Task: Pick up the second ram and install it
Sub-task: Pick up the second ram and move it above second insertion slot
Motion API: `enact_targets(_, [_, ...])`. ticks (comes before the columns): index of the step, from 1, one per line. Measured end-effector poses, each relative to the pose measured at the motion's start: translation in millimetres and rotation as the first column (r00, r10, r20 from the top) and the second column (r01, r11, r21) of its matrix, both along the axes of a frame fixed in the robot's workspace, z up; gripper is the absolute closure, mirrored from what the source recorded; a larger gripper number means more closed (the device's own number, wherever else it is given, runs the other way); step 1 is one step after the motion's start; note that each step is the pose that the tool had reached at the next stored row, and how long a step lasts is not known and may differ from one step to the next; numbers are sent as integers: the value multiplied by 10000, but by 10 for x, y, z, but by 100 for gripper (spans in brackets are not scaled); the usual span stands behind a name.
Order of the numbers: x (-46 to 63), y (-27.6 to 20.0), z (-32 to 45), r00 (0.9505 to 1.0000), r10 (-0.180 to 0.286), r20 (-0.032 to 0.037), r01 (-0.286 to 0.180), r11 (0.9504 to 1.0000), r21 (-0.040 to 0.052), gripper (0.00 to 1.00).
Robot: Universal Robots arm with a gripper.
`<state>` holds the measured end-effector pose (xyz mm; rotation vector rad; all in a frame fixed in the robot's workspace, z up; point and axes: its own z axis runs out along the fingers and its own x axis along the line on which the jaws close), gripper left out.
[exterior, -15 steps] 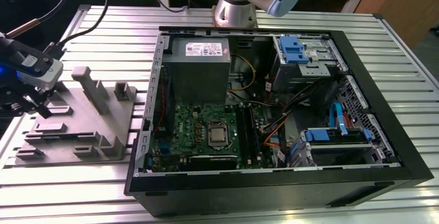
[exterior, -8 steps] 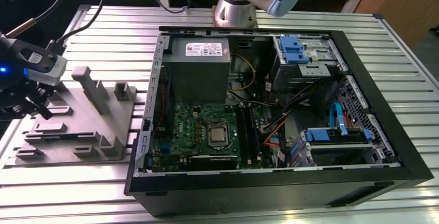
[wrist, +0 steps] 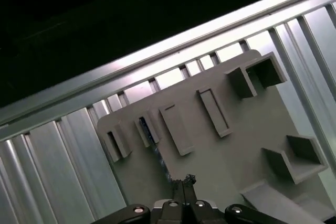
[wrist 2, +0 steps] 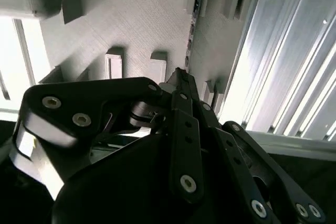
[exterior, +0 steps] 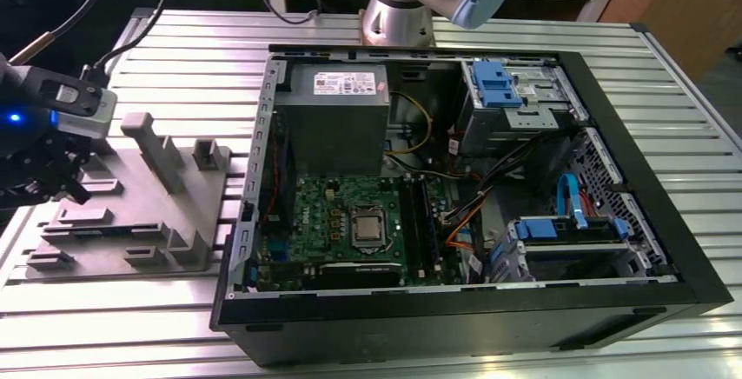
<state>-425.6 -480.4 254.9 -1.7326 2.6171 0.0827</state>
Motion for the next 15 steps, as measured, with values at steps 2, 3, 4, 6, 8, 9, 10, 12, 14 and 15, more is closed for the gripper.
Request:
enact_targets(2, [0,0,-9,9994,360,1,-360,9994,0,90])
enact_targets(3, [0,0,-13,9985,539,3,-539,9985,0,90])
enact_targets(4, [0,0,-17,9973,737,9,-737,9973,0,90])
enact_targets(6, [1,0,-25,9940,1095,20,-1095,9940,-2,90])
enact_targets(8, [0,0,-32,9895,1445,29,-1445,9895,-3,90])
enact_targets(9, [0,0,-36,9867,1624,36,-1624,9867,-4,90])
enact_targets(10, [0,0,-40,9834,1816,42,-1816,9834,-5,90])
enact_targets(12, [0,0,-47,9762,2168,55,-2168,9762,-8,90])
enact_targets(14, [0,0,-51,9699,2436,61,-2436,9699,-9,90])
enact_targets(15, [0,0,-51,9697,2444,61,-2444,9697,-10,90])
